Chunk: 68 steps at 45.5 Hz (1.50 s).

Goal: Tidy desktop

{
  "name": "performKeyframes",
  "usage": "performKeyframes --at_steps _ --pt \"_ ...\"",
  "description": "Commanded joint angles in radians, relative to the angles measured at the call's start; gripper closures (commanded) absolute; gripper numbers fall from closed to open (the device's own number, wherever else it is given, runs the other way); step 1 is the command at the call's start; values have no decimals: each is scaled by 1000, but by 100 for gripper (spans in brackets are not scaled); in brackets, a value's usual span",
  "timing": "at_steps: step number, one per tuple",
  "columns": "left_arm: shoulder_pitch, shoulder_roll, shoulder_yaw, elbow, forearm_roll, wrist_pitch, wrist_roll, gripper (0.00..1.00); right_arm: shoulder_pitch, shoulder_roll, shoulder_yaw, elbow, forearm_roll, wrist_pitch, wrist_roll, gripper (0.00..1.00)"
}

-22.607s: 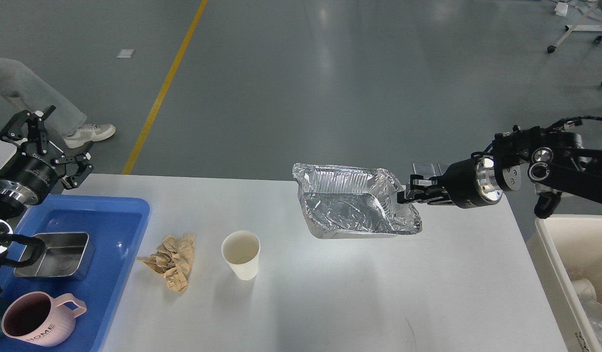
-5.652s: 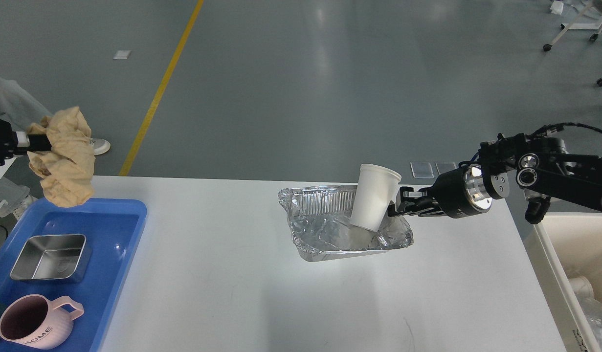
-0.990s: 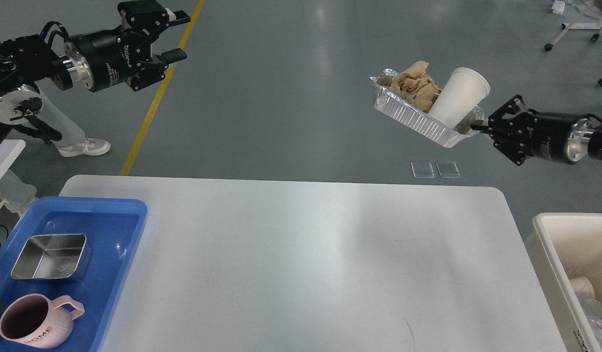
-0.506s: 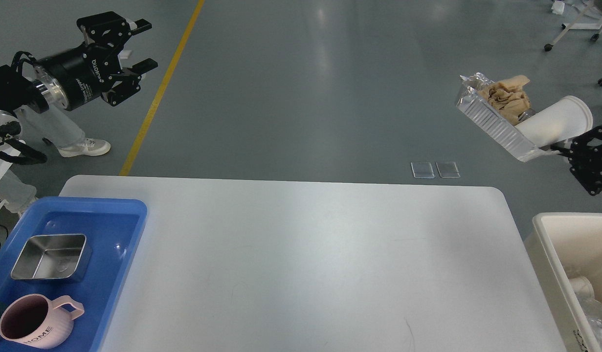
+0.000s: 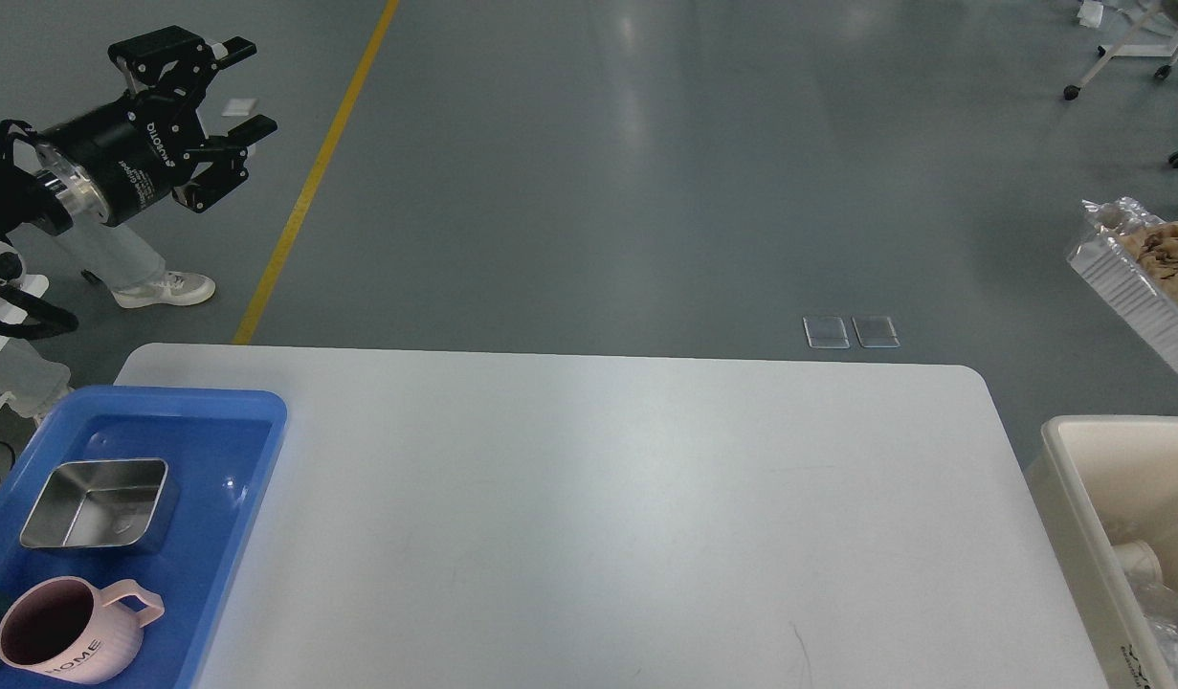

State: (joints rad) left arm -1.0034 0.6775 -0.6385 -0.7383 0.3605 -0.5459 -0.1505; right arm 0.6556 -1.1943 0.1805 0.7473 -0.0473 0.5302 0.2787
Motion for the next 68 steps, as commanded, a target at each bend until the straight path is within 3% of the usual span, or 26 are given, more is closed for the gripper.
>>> performKeyframes --at_steps 1,14,23,38,47,55,56,58,59,63,68 --pt "38 -7 -50 11 0 0 -3 24 -89 -10 -1 -14 69 1 25 100" --pt "118 -61 -171 63 -49 33 -3 24 -232 1 -3 -57 121 1 83 100" --pt "120 -124 -185 103 -81 155 0 24 -293 13 -4 -72 136 -6 109 100" --pt "121 -207 -240 126 -80 369 14 15 -390 100 -3 -173 159 -1 135 100" --pt "120 -216 -240 126 -81 363 34 5 -435 206 -1 -302 159 -1 143 100" --pt "120 -234 -245 126 -84 371 25 4 -458 255 4 -381 159 -1 143 100" --pt "120 -234 -247 126 -89 371 25 4 -458 263 4 -394 158 -1 143 93" --pt "120 -236 -247 126 -100 373 23 4 -458 278 5 -427 159 -7 142 68" --pt "120 -236 -247 126 -106 374 22 4 -456 288 5 -445 159 -7 143 62" --pt "120 -236 -247 126 -135 376 22 4 -456 317 5 -511 159 -2 143 46" --pt "120 -243 -247 126 -143 376 20 4 -456 340 19 -562 162 -1 143 33"
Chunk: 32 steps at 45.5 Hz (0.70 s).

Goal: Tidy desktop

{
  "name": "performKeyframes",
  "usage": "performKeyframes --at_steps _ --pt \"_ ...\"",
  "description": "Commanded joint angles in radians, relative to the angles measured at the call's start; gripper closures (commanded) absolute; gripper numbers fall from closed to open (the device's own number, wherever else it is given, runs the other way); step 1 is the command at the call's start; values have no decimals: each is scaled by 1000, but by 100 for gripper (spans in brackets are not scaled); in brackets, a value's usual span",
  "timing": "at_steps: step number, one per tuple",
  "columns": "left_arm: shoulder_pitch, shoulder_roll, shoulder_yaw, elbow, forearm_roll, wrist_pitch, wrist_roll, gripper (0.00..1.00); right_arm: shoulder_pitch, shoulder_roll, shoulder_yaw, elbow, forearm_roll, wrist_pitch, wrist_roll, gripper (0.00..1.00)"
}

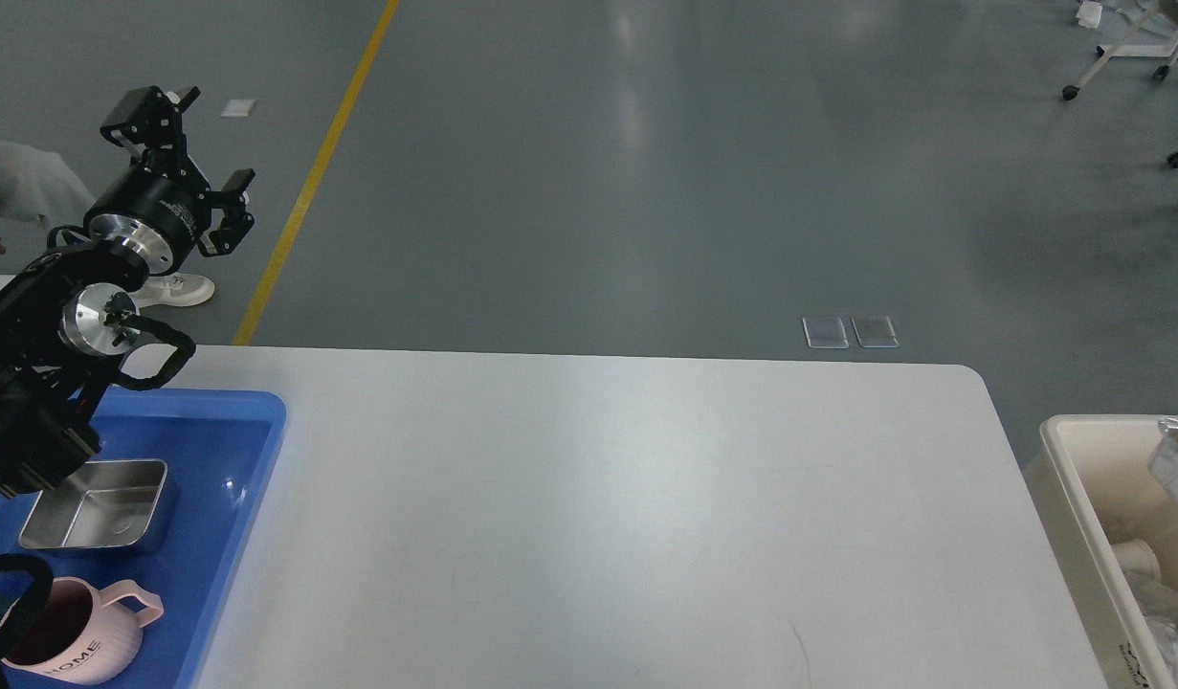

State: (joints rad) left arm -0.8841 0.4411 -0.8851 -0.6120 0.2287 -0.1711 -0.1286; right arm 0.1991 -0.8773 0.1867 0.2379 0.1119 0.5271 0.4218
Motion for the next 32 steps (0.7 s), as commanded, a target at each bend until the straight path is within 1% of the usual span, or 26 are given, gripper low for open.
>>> performKeyframes --at_steps 1,3,5,6,11,15,18,23,25,27,32 --pt "1 -8 0 0 -11 1 -2 4 -1 23 17 -55 8 2 0 31" --pt "-1 -12 0 0 -12 1 -3 4 -1 23 23 -57 20 2 2 23" --pt "-1 -13 -2 0 -12 1 -3 4 -1 23 31 -57 40 -4 0 13" --pt "-1 -13 -2 0 -12 1 -5 4 -1 23 36 -57 51 -5 0 10" --pt "1 -27 -31 0 -12 5 -3 4 8 31 76 -68 104 -10 -2 3" --pt "1 -48 -54 0 -12 16 -3 4 34 34 94 -95 107 -12 -2 2" --pt "2 -55 -66 0 -12 22 0 4 94 47 102 -130 107 -19 -3 4" --pt "2 -58 -69 0 -12 16 9 4 212 136 100 -209 106 -84 -2 4" --pt "2 -64 -72 0 -15 12 -3 4 253 172 100 -238 104 -104 -3 3" --pt "2 -76 -75 -2 -25 10 -5 4 293 199 100 -259 103 -107 -3 0" --pt "2 -94 -89 0 -39 10 -5 4 382 254 100 -267 103 -105 -3 0"
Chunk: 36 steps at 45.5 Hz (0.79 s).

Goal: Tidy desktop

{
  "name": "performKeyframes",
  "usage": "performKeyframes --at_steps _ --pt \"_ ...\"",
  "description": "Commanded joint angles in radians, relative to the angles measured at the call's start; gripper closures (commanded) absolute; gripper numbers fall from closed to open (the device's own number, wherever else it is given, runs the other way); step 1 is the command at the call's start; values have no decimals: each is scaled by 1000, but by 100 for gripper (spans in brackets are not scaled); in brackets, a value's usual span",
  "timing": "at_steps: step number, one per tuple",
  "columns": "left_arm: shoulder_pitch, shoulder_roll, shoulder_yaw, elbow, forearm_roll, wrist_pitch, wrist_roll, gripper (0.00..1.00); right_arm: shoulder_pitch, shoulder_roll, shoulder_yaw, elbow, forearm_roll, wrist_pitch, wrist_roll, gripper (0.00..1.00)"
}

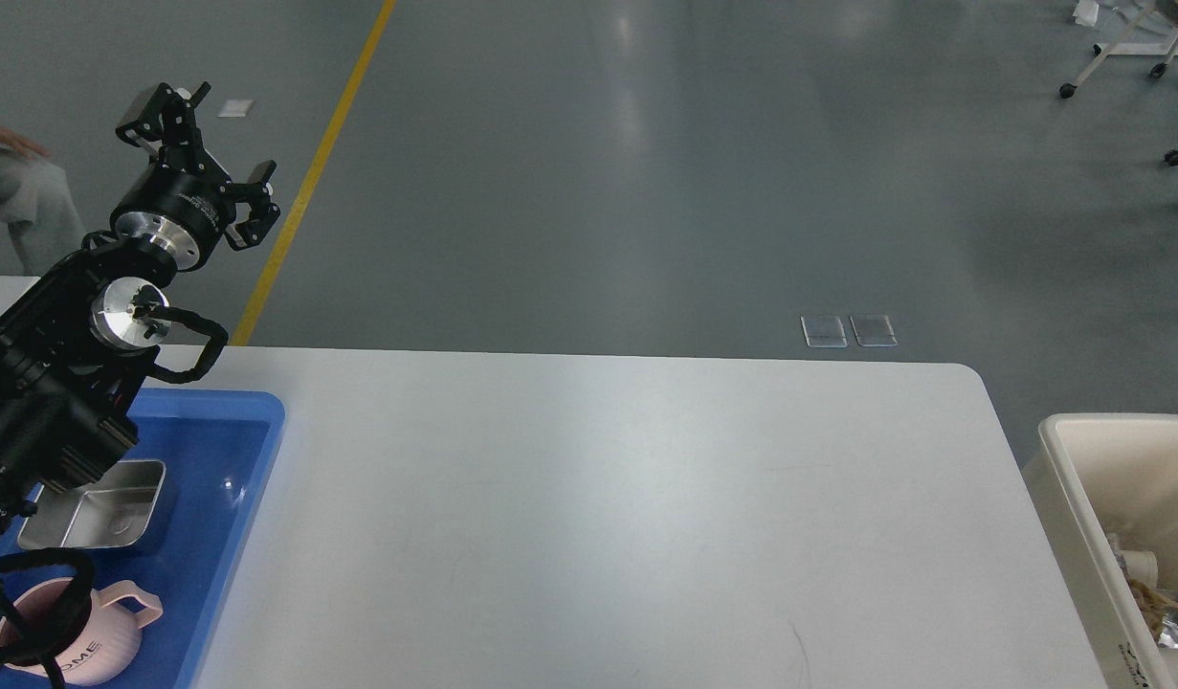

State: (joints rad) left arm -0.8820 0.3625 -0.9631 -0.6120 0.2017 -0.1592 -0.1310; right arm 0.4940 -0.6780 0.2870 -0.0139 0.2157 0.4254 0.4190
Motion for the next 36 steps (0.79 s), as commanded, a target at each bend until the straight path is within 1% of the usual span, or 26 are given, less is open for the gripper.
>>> performKeyframes --at_steps 1,5,15,21,25,31,36 --pt "0 -16 -11 0 -12 -2 -1 4 98 64 0 -15 -1 -5 0 0" --pt "0 -19 -13 0 -12 0 1 3 147 98 0 -14 -2 -7 0 0" --pt "0 -20 -13 0 -13 -2 2 2 281 230 4 -12 8 -5 0 0" --pt "0 -22 -14 -2 -19 -5 1 2 357 314 136 -3 8 7 -13 0" --pt "0 -22 -14 -3 -33 -31 1 1 386 359 198 11 8 16 -20 0" --pt "1 -23 -13 -2 -77 -77 4 1 394 414 271 86 8 23 -28 0" --pt "1 -23 -13 -2 -117 -92 10 1 393 445 360 163 8 18 -25 0"
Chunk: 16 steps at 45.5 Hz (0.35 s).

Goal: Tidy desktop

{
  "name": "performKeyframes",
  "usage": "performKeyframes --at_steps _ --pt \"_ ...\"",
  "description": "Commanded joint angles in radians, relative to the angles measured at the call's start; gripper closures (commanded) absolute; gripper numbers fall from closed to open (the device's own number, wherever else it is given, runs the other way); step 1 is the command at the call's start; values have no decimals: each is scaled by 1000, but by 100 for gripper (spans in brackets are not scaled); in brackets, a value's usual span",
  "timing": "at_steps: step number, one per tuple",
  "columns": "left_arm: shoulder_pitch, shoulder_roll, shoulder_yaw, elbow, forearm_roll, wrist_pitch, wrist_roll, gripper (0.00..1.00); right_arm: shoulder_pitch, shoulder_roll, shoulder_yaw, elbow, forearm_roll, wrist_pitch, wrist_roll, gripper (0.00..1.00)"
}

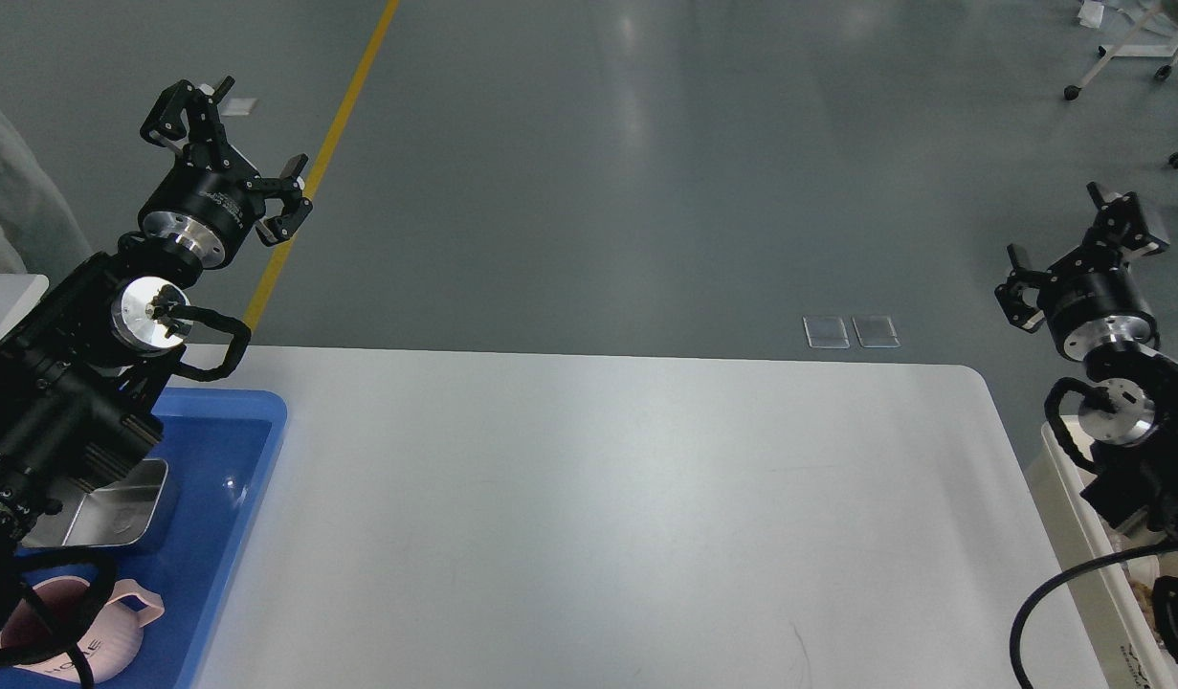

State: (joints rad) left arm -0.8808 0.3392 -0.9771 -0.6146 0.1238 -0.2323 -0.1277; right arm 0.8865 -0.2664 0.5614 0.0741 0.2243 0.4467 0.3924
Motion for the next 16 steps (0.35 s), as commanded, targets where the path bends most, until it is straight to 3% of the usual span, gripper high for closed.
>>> performKeyframes --at_steps 1,16 --pt "0 0 1 -1 -47 -24 7 1 0 42 103 87 0 -5 2 0" --pt "14 -22 -31 -1 -150 -41 14 1 15 111 146 104 0 3 25 0"
